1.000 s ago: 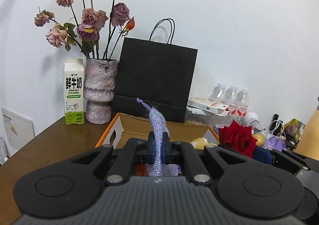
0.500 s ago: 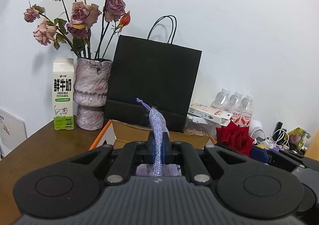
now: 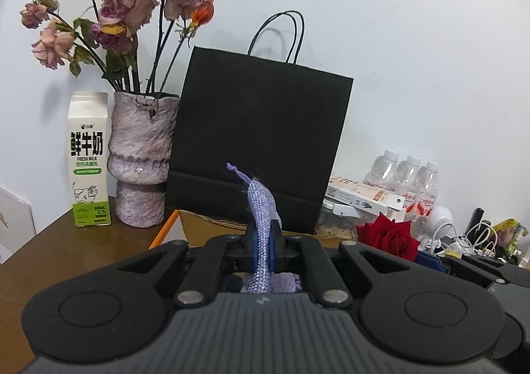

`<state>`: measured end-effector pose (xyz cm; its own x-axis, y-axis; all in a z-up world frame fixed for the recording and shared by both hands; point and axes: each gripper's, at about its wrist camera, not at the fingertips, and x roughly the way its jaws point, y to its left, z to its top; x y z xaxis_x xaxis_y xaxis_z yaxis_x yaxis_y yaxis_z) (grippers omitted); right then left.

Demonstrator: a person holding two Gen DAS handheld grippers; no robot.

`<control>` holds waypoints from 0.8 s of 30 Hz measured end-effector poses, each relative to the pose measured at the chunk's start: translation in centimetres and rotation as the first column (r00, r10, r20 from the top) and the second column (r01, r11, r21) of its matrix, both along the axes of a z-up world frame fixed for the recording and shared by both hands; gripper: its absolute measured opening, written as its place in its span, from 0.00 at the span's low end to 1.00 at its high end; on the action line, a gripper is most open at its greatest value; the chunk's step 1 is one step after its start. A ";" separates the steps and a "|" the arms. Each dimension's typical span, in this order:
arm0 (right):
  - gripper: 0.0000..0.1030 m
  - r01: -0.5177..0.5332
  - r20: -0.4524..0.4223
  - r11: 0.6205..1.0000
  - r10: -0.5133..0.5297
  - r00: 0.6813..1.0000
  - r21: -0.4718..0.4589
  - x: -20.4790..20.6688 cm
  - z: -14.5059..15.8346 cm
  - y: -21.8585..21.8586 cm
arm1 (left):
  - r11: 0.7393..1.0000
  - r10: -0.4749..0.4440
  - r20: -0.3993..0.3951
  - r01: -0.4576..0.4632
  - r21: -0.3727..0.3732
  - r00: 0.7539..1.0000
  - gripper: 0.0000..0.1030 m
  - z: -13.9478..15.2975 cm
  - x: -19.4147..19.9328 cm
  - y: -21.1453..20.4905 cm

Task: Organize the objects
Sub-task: 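Open the left tool to drop the pouch into the box while the right tool releases the rose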

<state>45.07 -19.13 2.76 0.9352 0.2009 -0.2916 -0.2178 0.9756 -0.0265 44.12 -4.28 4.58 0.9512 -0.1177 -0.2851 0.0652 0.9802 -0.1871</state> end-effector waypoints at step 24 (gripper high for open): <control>0.34 0.010 -0.135 0.998 -0.019 0.991 -0.062 6.9 -3.5 0.4 | 0.998 -0.011 -0.090 0.017 0.066 0.996 0.07 -2.4 7.3 -0.8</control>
<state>51.95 -18.72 -0.70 0.8891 0.1658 -0.4267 -0.2093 0.9762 -0.0570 51.43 -5.05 2.15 0.9199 -0.1085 -0.3769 0.0647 0.9898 -0.1271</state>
